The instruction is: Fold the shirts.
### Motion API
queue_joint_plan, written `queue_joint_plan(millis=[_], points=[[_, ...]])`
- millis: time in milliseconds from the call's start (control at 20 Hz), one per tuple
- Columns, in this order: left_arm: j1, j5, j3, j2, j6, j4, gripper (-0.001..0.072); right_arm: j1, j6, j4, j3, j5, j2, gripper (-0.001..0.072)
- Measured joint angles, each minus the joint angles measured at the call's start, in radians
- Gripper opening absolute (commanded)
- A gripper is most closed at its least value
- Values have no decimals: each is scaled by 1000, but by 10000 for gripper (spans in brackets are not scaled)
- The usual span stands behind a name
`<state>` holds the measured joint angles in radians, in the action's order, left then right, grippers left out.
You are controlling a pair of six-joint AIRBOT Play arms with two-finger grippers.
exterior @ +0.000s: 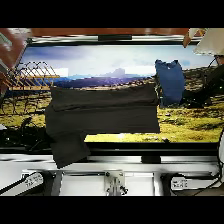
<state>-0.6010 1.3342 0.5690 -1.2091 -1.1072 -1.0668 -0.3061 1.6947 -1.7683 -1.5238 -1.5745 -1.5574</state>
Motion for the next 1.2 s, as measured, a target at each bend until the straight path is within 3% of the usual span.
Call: queue_joint_plan(millis=[150, 200, 250, 300, 350, 400, 650, 850, 1200], points=[[34, -15, -16, -10, 11, 28, 589, -4, 0, -20, 2, 14, 3, 512], [47, -23, -18, -12, 12, 34, 483, -4, 1, -23, 2, 14, 3, 512], [58, -43, -22, -15, 13, 37, 246, -6, 0, -25, 3, 13, 3, 513], [66, -75, -26, -21, 18, 37, 112, -6, 1, -25, 3, 13, 4, 616], [71, -93, -27, -21, 20, 36, 92, -6, 4, -27, 9, 14, 4, 675], [73, -97, -27, -21, 20, 41, 42, -7, 16, -34, 21, 7, 4, 675], [80, -85, -26, -17, 27, 60, 42, -16, 52, -110, 214, 0, 4, 674], [82, -73, -18, -10, 34, 71, 42, 19, 66, -193, 360, 75, 2, 673], [82, -38, 34, 9, 43, 90, 42, 112, 71, -234, 444, 145, -31, 672]])
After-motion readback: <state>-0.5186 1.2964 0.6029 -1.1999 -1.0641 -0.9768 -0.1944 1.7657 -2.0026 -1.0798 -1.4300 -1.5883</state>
